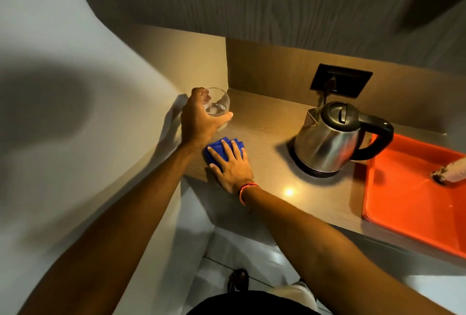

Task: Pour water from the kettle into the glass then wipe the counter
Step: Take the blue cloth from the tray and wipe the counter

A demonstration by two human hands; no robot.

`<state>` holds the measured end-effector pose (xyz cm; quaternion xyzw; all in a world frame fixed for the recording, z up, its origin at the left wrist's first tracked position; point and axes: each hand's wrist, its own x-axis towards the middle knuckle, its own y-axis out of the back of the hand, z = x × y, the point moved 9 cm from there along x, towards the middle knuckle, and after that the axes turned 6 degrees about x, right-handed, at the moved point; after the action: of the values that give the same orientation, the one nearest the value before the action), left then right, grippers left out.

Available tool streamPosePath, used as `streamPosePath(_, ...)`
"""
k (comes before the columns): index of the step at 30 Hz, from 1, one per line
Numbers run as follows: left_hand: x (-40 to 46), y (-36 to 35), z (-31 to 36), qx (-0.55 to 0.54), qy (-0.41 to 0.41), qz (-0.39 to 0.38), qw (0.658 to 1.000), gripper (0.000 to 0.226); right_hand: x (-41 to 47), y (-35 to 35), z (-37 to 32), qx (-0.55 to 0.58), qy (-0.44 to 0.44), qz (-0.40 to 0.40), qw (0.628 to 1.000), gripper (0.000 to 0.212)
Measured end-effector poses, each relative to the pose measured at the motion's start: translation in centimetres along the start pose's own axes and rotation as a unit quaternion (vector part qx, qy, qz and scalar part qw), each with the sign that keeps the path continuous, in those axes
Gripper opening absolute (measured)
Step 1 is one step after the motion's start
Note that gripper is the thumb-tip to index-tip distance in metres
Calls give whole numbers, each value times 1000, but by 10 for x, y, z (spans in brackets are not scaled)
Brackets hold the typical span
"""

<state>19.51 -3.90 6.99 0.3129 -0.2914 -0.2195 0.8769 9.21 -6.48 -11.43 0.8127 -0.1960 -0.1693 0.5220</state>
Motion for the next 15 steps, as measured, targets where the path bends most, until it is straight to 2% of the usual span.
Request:
streamPosePath(5, 0, 0, 7, -3, 21, -8, 1000, 80, -11, 13, 25, -28, 13, 11, 999, 60)
streamPosePath(11, -6, -15, 12, -15, 38, -44, 998, 79, -40, 43, 114, 8, -125, 49, 991, 63)
streamPosePath(15, -18, -31, 18, -21, 33, -71, 997, 82, -65, 36, 104, -9, -119, 68, 991, 62)
